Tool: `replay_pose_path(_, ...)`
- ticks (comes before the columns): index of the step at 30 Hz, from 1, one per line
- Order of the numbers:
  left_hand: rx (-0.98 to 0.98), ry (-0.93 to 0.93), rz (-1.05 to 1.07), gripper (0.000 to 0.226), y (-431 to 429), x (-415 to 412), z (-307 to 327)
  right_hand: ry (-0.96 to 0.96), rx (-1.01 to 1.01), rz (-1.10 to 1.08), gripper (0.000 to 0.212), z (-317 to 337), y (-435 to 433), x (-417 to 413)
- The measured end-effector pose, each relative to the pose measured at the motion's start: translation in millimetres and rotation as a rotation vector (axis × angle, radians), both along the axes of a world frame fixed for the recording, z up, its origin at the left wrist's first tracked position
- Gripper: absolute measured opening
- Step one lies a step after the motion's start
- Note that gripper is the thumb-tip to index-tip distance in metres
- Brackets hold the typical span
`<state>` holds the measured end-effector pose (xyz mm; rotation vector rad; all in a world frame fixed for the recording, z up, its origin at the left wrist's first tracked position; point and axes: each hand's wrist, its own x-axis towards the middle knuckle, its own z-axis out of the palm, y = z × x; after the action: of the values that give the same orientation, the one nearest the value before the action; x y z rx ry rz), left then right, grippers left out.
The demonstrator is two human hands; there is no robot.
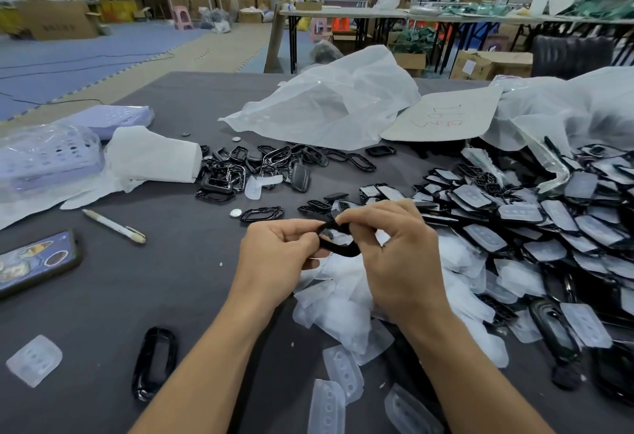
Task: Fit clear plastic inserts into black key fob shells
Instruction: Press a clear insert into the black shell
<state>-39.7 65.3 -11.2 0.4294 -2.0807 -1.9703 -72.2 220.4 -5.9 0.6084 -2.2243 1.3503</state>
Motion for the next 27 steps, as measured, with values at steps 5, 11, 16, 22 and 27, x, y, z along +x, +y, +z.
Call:
replay_pose_path(5,0.037,0.011,-0.138,0.033,3.8,2.5,1.1,-0.161,-0.042,0.042,0.028,-5.8,-4.4,-1.4)
replay_pose_path(11,0.152,0.022,-0.134,0.028,8.3,1.8,0.7,-0.181,-0.104,-0.005,0.026,-7.9,-7.3,-3.1)
replay_pose_path(16,0.246,0.033,-0.103,0.026,14.2,2.8,1.7,-0.254,-0.183,-0.155,0.021,-11.2,-10.0,-3.1)
replay_pose_path(22,0.245,0.069,-0.052,0.024,18.6,3.6,2.8,-0.380,-0.296,-0.132,0.020,-10.3,-9.7,-3.9)
replay_pose_path(27,0.149,0.085,-0.019,0.027,19.7,1.8,2.1,-0.414,-0.271,-0.072,0.027,-9.6,-4.2,-8.1)
